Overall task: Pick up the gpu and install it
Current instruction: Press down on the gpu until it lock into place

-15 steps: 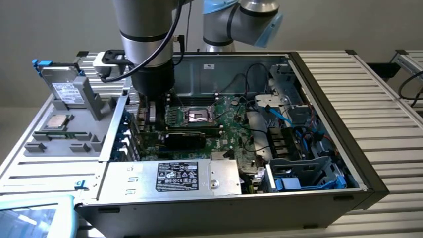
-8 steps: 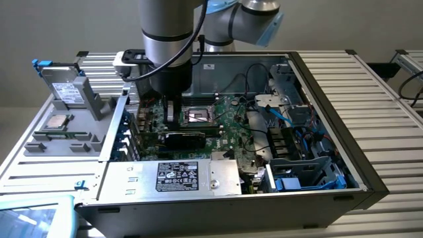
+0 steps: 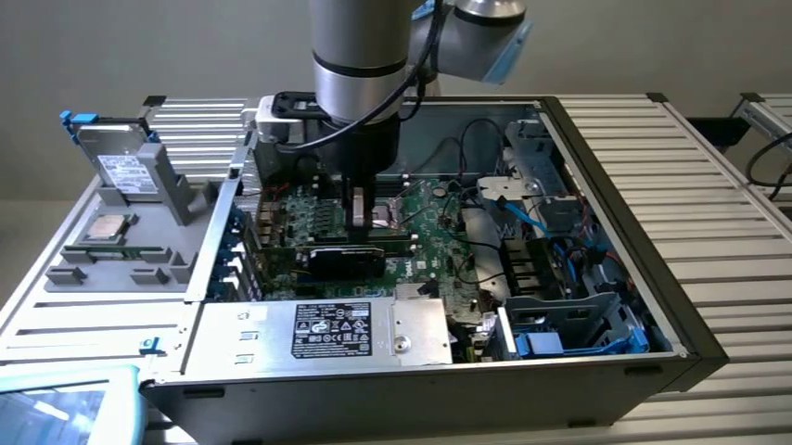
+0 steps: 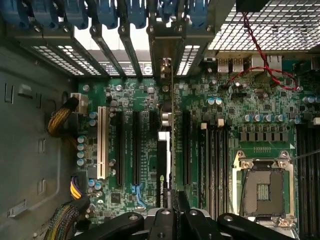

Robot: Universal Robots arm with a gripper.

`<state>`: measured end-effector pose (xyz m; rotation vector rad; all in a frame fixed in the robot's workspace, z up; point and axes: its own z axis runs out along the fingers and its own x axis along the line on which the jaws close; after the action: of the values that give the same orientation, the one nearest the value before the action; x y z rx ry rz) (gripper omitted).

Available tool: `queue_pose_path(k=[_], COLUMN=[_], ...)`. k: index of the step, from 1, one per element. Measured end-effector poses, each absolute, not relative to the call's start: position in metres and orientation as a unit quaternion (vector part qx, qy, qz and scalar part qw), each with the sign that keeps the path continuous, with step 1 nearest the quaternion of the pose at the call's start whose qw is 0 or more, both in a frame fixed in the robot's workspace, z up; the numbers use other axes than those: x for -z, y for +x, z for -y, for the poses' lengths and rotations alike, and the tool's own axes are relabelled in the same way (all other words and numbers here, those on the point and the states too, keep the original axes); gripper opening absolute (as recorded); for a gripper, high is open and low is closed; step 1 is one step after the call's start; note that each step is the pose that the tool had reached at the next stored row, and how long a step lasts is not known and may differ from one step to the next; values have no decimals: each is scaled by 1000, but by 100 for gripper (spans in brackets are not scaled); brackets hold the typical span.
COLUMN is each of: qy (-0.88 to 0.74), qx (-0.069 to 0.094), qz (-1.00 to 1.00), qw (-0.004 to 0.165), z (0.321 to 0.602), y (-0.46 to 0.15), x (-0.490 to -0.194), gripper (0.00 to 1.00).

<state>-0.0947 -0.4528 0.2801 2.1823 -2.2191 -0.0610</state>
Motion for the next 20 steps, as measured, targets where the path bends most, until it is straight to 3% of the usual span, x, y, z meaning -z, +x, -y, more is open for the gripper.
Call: queue_pose_path(k=[14,20], qy=[701,701], qx=[20,22], qz=[713,713], qw=[14,16], z=[453,453], y=[-94,-94], x=[-267,-281], gripper=[15,15])
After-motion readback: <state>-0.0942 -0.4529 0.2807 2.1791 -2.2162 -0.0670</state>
